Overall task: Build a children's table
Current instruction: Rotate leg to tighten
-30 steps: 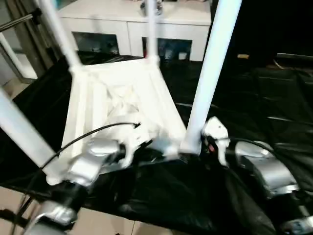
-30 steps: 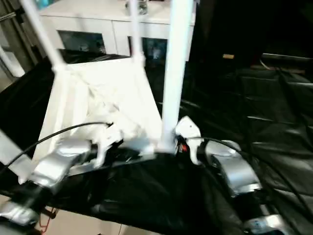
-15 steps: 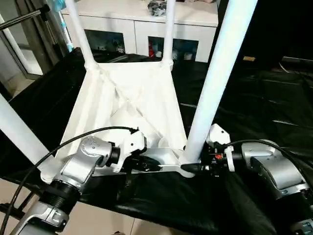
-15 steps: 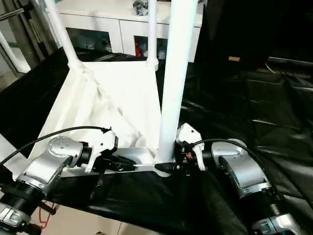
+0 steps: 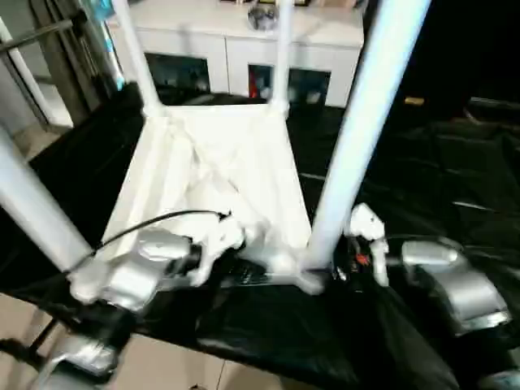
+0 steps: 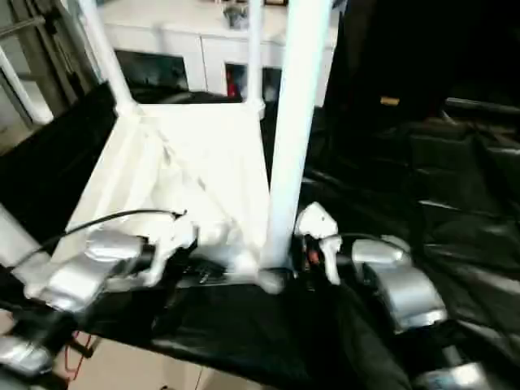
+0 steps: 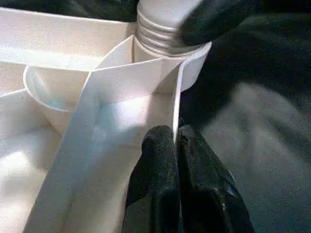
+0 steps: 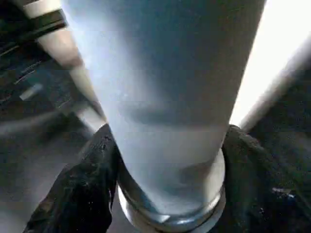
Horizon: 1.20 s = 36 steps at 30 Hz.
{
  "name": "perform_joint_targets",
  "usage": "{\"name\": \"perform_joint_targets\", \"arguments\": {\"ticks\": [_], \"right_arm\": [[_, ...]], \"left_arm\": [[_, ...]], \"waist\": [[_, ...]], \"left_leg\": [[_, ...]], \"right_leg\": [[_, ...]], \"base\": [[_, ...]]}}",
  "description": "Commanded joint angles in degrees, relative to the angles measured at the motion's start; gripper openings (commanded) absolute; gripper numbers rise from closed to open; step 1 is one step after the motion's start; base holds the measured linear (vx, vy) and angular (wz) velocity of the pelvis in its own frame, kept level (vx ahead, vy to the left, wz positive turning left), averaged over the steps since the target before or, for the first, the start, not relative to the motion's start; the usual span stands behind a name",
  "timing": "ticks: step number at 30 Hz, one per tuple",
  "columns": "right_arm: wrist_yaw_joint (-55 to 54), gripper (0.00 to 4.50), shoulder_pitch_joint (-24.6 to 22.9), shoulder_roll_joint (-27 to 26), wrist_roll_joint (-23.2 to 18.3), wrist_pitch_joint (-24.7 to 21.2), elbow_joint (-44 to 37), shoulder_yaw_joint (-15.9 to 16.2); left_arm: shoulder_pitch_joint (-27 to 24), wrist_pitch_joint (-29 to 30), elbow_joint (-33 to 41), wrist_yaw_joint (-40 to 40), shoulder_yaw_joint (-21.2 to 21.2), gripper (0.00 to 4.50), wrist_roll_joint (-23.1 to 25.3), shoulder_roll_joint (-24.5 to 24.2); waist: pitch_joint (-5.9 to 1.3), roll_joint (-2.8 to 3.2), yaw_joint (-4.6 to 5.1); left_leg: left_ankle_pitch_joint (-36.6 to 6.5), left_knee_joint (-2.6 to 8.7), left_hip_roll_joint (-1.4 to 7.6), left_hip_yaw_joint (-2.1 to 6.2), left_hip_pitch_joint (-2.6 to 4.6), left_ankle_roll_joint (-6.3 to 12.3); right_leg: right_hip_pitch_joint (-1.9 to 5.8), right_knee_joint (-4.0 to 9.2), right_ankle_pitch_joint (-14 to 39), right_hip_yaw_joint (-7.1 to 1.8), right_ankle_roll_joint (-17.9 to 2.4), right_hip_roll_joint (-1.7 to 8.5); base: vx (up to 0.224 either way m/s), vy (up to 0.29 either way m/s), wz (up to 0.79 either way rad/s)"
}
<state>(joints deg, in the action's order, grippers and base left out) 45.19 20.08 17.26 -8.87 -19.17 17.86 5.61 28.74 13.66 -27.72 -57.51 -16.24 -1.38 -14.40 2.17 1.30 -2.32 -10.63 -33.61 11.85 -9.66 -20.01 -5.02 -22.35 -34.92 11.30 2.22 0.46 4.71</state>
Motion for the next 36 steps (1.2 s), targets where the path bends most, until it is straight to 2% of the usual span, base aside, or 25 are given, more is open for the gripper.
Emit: {"name": "perform_joint_targets", "arguments": {"ticks": [1, 2, 3, 4, 5, 6, 7, 8, 9, 12, 16, 17, 18, 19, 20, 21, 22, 23, 25, 26, 27, 28, 29, 33, 36], "right_arm": [[-7.40, 2.67, 0.90, -5.19, 1.17, -0.92, 3.29, 2.19], [-13.36, 2.67, 1.79, -8.18, 2.07, -1.77, 5.24, 1.05], [-13.36, 2.67, 1.79, -8.18, 2.07, -1.77, 5.24, 1.05], [-16.10, 2.67, 2.14, -9.90, 3.01, -1.85, 5.89, 1.09], [-17.12, 2.67, 2.21, -10.87, 3.80, -1.11, 5.90, 1.60], [-17.19, 2.67, 2.19, -10.97, 3.93, -0.90, 5.84, 1.73], [-16.88, 2.67, 2.10, -11.51, 3.62, -0.33, 5.46, 1.73], [-16.08, 3.37, 1.96, -11.96, 2.79, -0.02, 4.95, 1.28], [-15.73, 3.37, 1.94, -12.08, 2.49, 0.07, 4.78, 0.99], [-13.77, 3.66, 1.95, -11.62, 1.10, -0.40, 3.86, 0.05], [-5.88, 3.85, 1.16, -6.18, 1.13, 0.34, 0.23, 2.84], [-3.16, 3.85, 0.78, -4.35, 1.25, 0.89, -0.92, 3.83], [-3.16, 3.85, 0.78, -4.35, 1.25, 0.89, -0.92, 3.83], [-1.08, 3.85, 0.37, -3.19, 1.05, 1.11, -1.90, 4.42], [5.00, 3.85, -0.87, 0.42, 0.12, 1.57, -4.78, 5.87], [6.08, 3.85, -1.08, 1.04, -0.10, 1.59, -5.29, 6.10], [12.34, 3.85, -2.15, 4.63, -1.82, 0.98, -8.22, 7.17], [13.84, 3.85, -2.32, 5.44, -2.32, 0.53, -8.89, 7.33], [16.62, 3.85, -2.55, 6.90, -3.21, -0.21, -9.97, 7.62], [19.12, 3.85, -2.64, 8.16, -3.93, -0.88, -10.81, 8.09], [20.60, 3.85, -2.63, 8.88, -4.33, -1.31, -11.22, 8.45], [21.32, 3.69, -2.59, 9.22, -4.48, -1.49, -11.38, 8.66], [22.15, 3.58, -2.50, 9.60, -4.55, -1.67, -11.54, 8.98], [23.45, 3.28, -1.88, 9.78, -5.04, -3.00, -11.90, 10.27], [24.02, 3.08, -1.80, 9.70, -5.14, -3.49, -12.07, 10.79]], "left_arm": [[2.73, 1.27, -2.79, 8.84, 0.63, 0.00, 0.06, 4.70], [4.22, 1.36, -4.68, 12.23, 1.17, 0.00, 0.32, 7.17], [4.22, 1.36, -4.68, 12.23, 1.17, 0.00, 0.32, 7.17], [4.87, 1.15, -5.45, 13.13, 1.22, 0.00, 0.54, 8.51], [5.09, 0.87, -5.63, 12.87, 0.97, 0.00, 0.71, 9.14], [5.11, 0.82, -5.63, 12.78, 0.91, 0.00, 0.73, 9.20], [5.11, 0.56, -5.50, 12.03, 0.56, 0.00, 0.80, 9.27], [4.90, 0.15, -5.14, 10.88, 0.19, 0.00, 0.90, 9.04], [4.79, -0.05, -4.96, 10.33, 0.05, 0.00, 0.98, 8.88], [4.29, -1.92, -4.61, 7.89, -0.64, 0.00, 1.35, 7.47], [2.62, -4.23, -2.28, 0.43, -1.89, 0.00, 0.01, 3.42], [2.23, -4.62, -1.55, -1.58, -2.15, 0.00, -0.30, 2.36], [2.23, -4.62, -1.55, -1.58, -2.15, 0.00, -0.30, 2.36], [1.94, -4.94, -1.02, -3.01, -2.29, 0.00, -0.56, 1.69], [1.23, -5.13, 0.41, -6.88, -2.96, 0.00, -0.98, -0.50], [1.12, -5.18, 0.63, -7.55, -3.10, 0.00, -1.02, -0.90], [0.57, -5.08, 1.77, -11.41, -4.04, 0.00, -1.03, -3.42], [0.47, -5.38, 1.88, -12.34, -4.30, 0.00, -0.95, -4.11], [0.35, -5.90, 2.02, -14.15, -4.74, 0.00, -0.94, -5.35], [0.28, -6.23, 2.20, -15.69, -5.02, 0.00, -1.01, -6.47], [0.25, -6.42, 2.36, -16.64, -5.06, 0.00, -1.06, -7.06], [0.23, -6.42, 2.48, -17.16, -5.01, 0.00, -1.11, -7.31], [0.17, -6.38, 2.71, -17.71, -4.86, 0.00, -1.19, -7.64], [0.23, -6.55, 2.85, -17.89, -4.48, 0.00, -1.45, -8.54], [0.21, -6.63, 2.59, -17.84, -4.41, 0.00, -1.44, -8.62]], "waist": [[-2.15, -0.31, 0.53], [-2.17, 0.12, 0.77], [-2.14, -0.24, 0.95], [-2.34, -0.17, 0.81], [-2.38, 0.40, 0.73], [-2.34, 0.16, 0.82], [-2.37, 0.25, 0.83], [-2.47, 0.67, 0.73], [-2.46, 0.66, 0.75], [-2.52, 0.85, 0.82], [-2.88, 0.91, 0.58], [-3.17, 1.03, 0.45], [-3.27, 1.03, 0.42], [-3.44, 0.71, 0.30], [-3.81, 0.58, -0.06], [-3.86, 0.64, -0.21], [-3.97, 0.77, -0.28], [-3.83, 0.90, -0.75], [-3.82, 0.92, -0.97], [-3.68, 0.24, -1.31], [-3.62, 0.37, -1.37], [-3.56, 0.17, -1.43], [-3.36, 0.43, -1.55], [-3.03, 0.27, -1.41], [-2.98, 0.20, -1.26]], "left_leg": [[-20.96, 4.55, 0.03, 0.34, 0.09, -1.60], [-21.80, 4.45, -0.16, 0.50, 0.24, -1.68], [-22.19, 4.37, -0.25, 0.40, 0.27, -1.44], [-21.50, 4.33, -0.33, 0.42, 0.24, -0.72], [-21.13, 4.40, -0.28, 0.35, 0.27, -0.28], [-21.07, 4.48, -0.24, 0.33, 0.05, -0.05], [-21.05, 4.63, -0.19, 0.40, -0.23, 0.20], [-21.00, 4.66, -0.11, 0.41, -0.16, 0.35], [-21.19, 4.65, -0.07, 0.32, -0.09, 0.48], [-21.14, 4.81, 0.05, 0.31, -0.27, 0.62], [-19.30, 4.76, 0.26, 0.29, -0.45, 1.36], [-16.23, 4.55, 0.40, 0.12, -0.63, 1.73], [-15.25, 4.40, 0.47, -0.01, -0.60, 1.99], [-13.01, 4.09, 0.51, -0.23, -0.54, 2.64], [-9.55, 3.70, 0.49, -0.32, -0.62, 3.62], [-8.16, 3.56, 0.53, -0.37, -0.62, 4.40], [-6.61, 3.38, 0.54, -0.38, -0.70, 5.21], [-5.00, 3.17, 0.62, -0.49, -0.81, 7.10], [-4.73, 3.12, 0.67, -0.52, -0.92, 7.53], [-5.14, 3.20, 0.82, -0.63, -0.85, 7.57], [-5.53, 3.24, 0.85, -0.60, -0.85, 7.36], [-6.00, 3.31, 0.91, -0.66, -0.77, 7.20], [-7.58, 3.46, 1.04, -0.65, -0.65, 6.06], [-11.34, 3.84, 1.03, -0.57, -0.49, 3.77], [-12.17, 3.94, 1.00, -0.51, -0.44, 2.61]], "right_leg": [[1.34, 6.31, 30.37, -0.99, -6.04, 2.30], [1.25, 6.55, 31.75, -0.80, -5.41, 2.33], [1.14, 6.90, 32.47, -0.72, -4.92, 2.20], [1.28, 6.97, 32.11, -0.76, -4.59, 2.29], [1.08, 6.98, 30.79, -0.88, -4.92, 2.31], [1.14, 7.00, 30.35, -0.87, -4.97, 2.25], [1.35, 6.80, 29.69, -0.82, -5.07, 2.22], [1.33, 6.70, 28.65, -0.88, -5.37, 2.26], [1.21, 6.80, 28.17, -0.94, -5.59, 2.22], [1.47, 6.42, 25.16, -1.02, -6.81, 2.17], [1.90, 5.90, 20.16, -1.20, -8.37, 2.25], [2.19, 5.35, 14.69, -1.30, -9.99, 2.25], [2.15, 5.13, 12.39, -1.35, -10.75, 2.21], [2.15, 4.69, 8.70, -1.42, -12.28, 2.27], [2.56, 3.98, 3.33, -1.40, -13.53, 2.20], [2.57, 3.75, 0.54, -1.41, -14.12, 2.10], [2.60, 3.36, -2.43, -1.39, -14.75, 2.04], [2.61, 3.05, -6.26, -1.22, -15.90, 1.97], [2.69, 2.99, -5.75, -1.11, -16.08, 2.10], [2.66, 3.07, -3.10, -1.10, -16.06, 2.24], [2.64, 3.08, -1.88, -1.10, -15.99, 2.26], [2.61, 3.25, -0.63, -1.11, -15.83, 2.31], [2.35, 3.44, 2.61, -1.20, -15.59, 2.44], [2.18, 3.89, 8.53, -1.32, -14.37, 2.55], [2.12, 4.10, 10.41, -1.46, -13.52, 2.60]], "base": [[-0.051, 0.013, -0.08], [0.000, 0.000, 0.00], [0.000, 0.000, 0.00], [0.000, 0.000, 0.00], [0.000, 0.000, 0.00], [0.000, 0.000, 0.00], [0.000, 0.000, 0.00], [0.000, 0.000, 0.00], [0.000, 0.000, 0.00], [0.000, 0.000, 0.00], [0.000, 0.000, 0.00], [0.000, 0.000, 0.00], [0.051, -0.010, 0.05], [0.051, -0.010, 0.05], [0.067, -0.005, 0.06], [0.069, -0.006, 0.04], [0.069, -0.006, 0.04], [0.000, 0.000, 0.00], [0.000, 0.000, 0.00], [0.000, 0.000, 0.00], [0.000, 0.000, 0.00], [0.000, 0.000, 0.00], [0.000, 0.000, 0.00], [0.000, 0.000, 0.00], [0.000, 0.000, 0.00]]}}
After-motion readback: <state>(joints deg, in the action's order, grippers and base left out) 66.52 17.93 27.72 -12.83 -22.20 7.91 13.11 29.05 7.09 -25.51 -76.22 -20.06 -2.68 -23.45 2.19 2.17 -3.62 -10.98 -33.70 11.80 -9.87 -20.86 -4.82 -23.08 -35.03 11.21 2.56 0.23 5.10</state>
